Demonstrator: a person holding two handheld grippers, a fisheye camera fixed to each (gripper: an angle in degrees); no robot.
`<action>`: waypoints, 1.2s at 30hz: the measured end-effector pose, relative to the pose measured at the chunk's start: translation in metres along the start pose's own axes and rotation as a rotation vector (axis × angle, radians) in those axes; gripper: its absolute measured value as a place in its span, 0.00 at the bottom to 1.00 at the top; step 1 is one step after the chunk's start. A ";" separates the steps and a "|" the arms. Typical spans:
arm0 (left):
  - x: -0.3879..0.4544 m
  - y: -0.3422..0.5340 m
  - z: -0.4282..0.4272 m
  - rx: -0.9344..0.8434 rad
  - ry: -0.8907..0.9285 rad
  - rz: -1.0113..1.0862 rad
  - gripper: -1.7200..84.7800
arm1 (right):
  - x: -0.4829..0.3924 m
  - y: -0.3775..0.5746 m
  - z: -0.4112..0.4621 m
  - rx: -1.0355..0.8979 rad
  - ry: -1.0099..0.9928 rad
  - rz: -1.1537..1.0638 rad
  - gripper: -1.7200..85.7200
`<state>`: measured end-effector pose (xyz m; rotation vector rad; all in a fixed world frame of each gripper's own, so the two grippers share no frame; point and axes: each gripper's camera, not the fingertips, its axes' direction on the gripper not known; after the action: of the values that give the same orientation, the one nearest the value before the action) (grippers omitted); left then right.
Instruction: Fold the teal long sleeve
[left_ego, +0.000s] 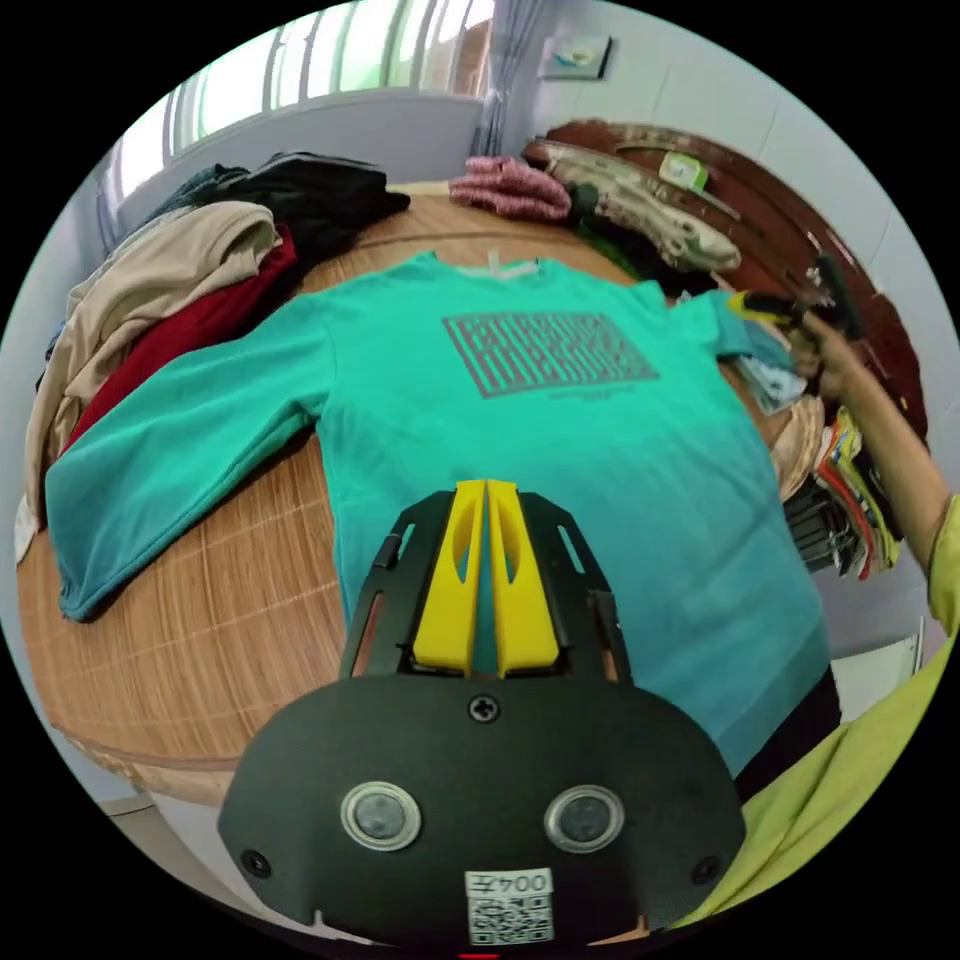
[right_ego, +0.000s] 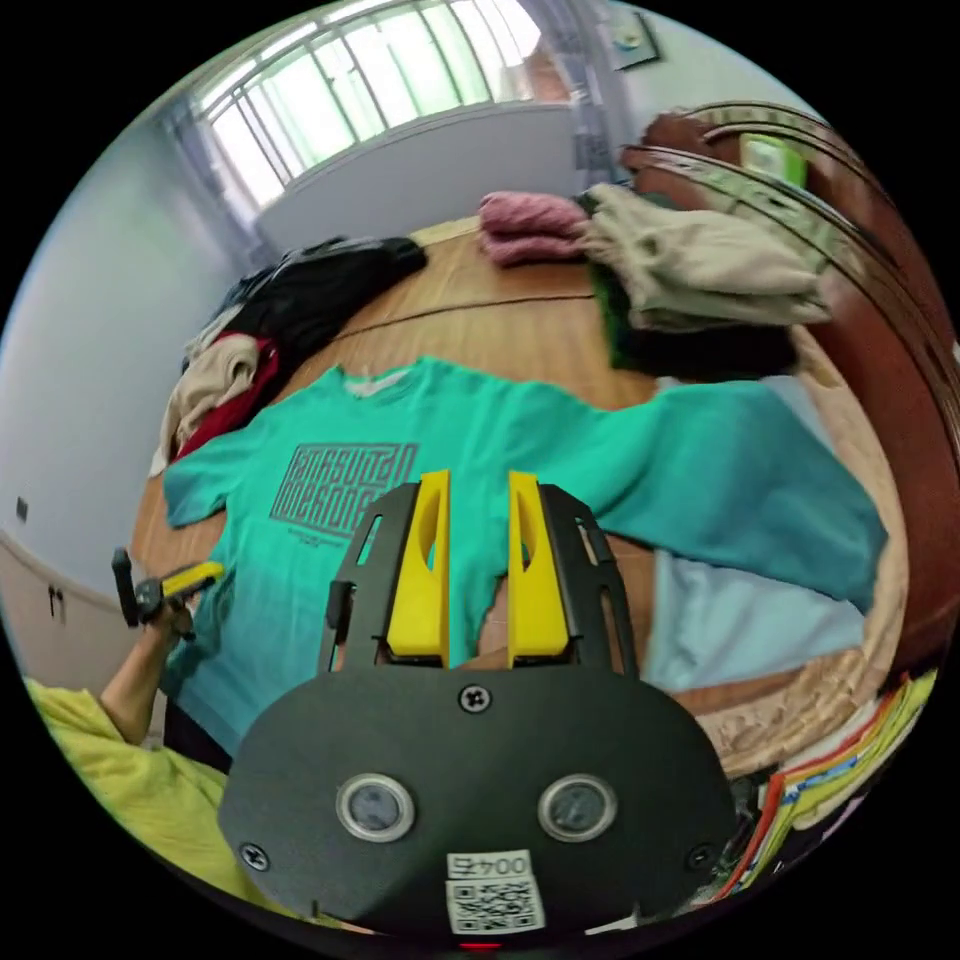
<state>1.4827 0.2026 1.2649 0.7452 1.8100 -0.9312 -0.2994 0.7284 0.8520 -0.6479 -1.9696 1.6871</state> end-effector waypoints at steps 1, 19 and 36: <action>-0.003 -0.003 -0.004 0.033 0.017 -0.010 0.03 | -0.021 0.004 0.034 -0.045 0.002 -0.054 0.13; -0.083 -0.096 0.072 0.019 0.011 -0.079 0.02 | 0.004 -0.103 0.297 -0.125 0.154 -0.183 0.11; -0.112 -0.103 0.068 0.008 0.076 -0.115 0.02 | 0.136 -0.068 0.431 -0.328 -0.009 -0.275 0.11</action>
<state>1.4736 0.0800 1.3777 0.6965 1.9335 -0.9972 -0.6776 0.4717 0.8655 -0.4526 -2.2475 1.2202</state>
